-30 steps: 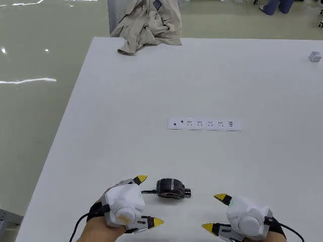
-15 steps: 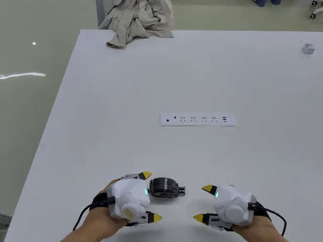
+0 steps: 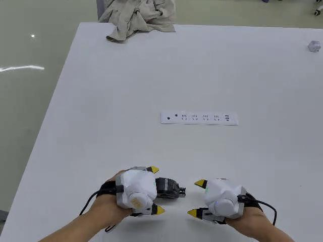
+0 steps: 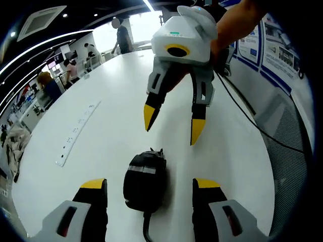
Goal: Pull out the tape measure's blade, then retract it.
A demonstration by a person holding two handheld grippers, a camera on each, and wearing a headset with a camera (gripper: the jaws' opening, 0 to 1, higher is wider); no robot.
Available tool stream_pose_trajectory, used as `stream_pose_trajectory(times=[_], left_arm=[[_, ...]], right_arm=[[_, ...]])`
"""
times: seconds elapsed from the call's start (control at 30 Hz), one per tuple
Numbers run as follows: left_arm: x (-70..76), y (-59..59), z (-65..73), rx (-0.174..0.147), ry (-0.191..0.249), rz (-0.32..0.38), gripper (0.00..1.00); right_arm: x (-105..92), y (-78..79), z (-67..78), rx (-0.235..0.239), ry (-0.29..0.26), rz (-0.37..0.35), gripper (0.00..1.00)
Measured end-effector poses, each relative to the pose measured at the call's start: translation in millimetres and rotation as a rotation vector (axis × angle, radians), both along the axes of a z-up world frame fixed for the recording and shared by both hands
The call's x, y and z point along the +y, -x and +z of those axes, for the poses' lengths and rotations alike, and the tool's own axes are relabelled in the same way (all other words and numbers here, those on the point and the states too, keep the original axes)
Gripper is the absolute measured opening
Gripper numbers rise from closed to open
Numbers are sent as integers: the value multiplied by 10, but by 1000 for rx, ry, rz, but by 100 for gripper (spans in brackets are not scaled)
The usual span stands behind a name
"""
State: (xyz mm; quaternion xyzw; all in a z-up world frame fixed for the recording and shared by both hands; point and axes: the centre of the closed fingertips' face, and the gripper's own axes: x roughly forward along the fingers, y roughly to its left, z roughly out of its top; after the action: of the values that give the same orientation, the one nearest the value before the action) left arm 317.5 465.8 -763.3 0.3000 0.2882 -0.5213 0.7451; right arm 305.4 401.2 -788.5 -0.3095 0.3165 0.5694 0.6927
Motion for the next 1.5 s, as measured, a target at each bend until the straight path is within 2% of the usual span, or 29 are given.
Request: stream_pose_trajectory(times=[0.43, 0.57, 0.73, 1.13, 1.33, 1.5], left_arm=[[-105, -108, -140, 21, -34, -72, 59], [-157, -121, -163, 9, -42, -103, 56], [-195, -128, -218, 30, -44, -112, 54], [-205, -80, -401, 57, -83, -150, 46], [-232, -92, -406, 49, -89, -171, 44], [-227, -114, -421, 46, -99, -175, 41]], right_arm=[[87, -100, -101, 4, 24, 54, 48], [113, -142, -125, 5, 30, 70, 47], [158, -164, -164, 18, 39, 88, 45], [202, -169, -314, 45, 64, 132, 42], [209, -188, -340, 54, 58, 137, 37], [198, -184, -382, 63, 68, 143, 37]])
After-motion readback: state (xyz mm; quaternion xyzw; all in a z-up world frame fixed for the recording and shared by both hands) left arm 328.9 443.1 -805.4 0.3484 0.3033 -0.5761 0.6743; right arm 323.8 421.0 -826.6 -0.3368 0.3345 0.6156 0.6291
